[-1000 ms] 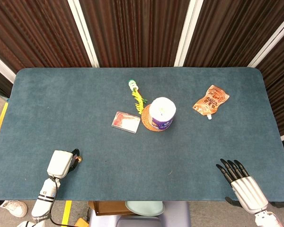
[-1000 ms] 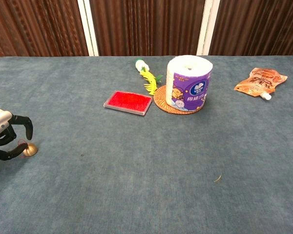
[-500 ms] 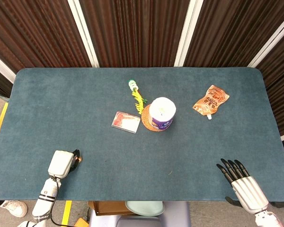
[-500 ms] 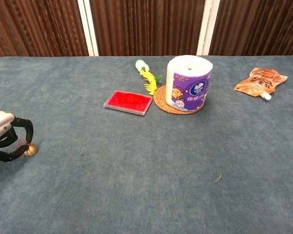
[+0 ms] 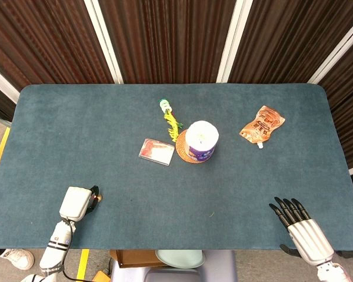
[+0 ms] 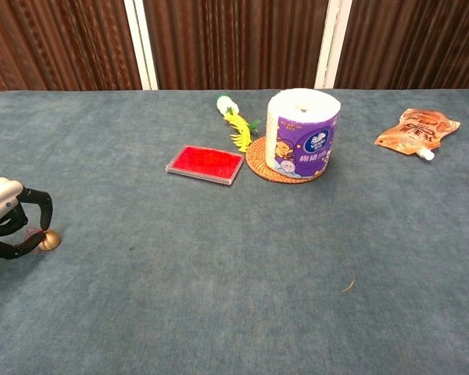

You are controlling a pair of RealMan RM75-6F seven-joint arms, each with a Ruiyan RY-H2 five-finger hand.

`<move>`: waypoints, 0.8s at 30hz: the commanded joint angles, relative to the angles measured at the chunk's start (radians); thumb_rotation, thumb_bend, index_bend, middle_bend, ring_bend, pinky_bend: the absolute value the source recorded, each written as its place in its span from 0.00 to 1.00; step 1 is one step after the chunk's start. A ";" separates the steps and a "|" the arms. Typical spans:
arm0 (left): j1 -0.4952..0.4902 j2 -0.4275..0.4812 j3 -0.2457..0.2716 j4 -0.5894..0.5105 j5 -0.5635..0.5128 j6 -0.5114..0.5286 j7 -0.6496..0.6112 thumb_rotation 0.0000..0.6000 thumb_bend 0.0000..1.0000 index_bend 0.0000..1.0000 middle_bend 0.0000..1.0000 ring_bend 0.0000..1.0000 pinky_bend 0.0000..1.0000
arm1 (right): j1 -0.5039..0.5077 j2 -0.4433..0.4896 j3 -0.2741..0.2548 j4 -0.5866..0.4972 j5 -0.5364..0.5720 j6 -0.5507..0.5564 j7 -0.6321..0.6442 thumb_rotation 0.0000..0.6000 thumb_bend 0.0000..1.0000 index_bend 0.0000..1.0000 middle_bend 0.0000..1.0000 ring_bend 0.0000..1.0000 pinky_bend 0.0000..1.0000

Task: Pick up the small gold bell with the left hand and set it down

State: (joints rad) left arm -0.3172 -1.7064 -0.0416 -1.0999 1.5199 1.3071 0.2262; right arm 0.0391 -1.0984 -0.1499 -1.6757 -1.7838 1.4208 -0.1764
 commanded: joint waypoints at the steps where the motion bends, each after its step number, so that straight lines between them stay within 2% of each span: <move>1: -0.001 0.000 0.000 0.000 -0.001 -0.001 0.000 1.00 0.41 0.59 1.00 1.00 1.00 | 0.000 0.000 0.000 0.000 0.000 0.000 0.000 1.00 0.19 0.00 0.00 0.00 0.00; 9: -0.005 -0.001 -0.001 0.003 -0.016 -0.012 0.007 1.00 0.41 0.60 1.00 1.00 1.00 | 0.000 -0.001 0.000 0.000 0.000 -0.001 -0.002 1.00 0.19 0.00 0.00 0.00 0.00; 17: -0.007 0.003 0.002 0.002 -0.020 -0.013 0.008 1.00 0.42 0.66 1.00 1.00 1.00 | 0.000 -0.002 0.000 0.000 0.000 -0.002 -0.006 1.00 0.19 0.00 0.00 0.00 0.00; 24: -0.006 0.004 -0.002 -0.004 -0.031 -0.010 0.024 1.00 0.54 0.77 1.00 1.00 1.00 | 0.001 -0.001 0.000 0.000 0.002 -0.003 -0.003 1.00 0.19 0.00 0.00 0.00 0.00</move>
State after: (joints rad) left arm -0.3234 -1.7024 -0.0424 -1.1026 1.4920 1.2973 0.2467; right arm 0.0404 -1.0991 -0.1501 -1.6762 -1.7819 1.4183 -0.1791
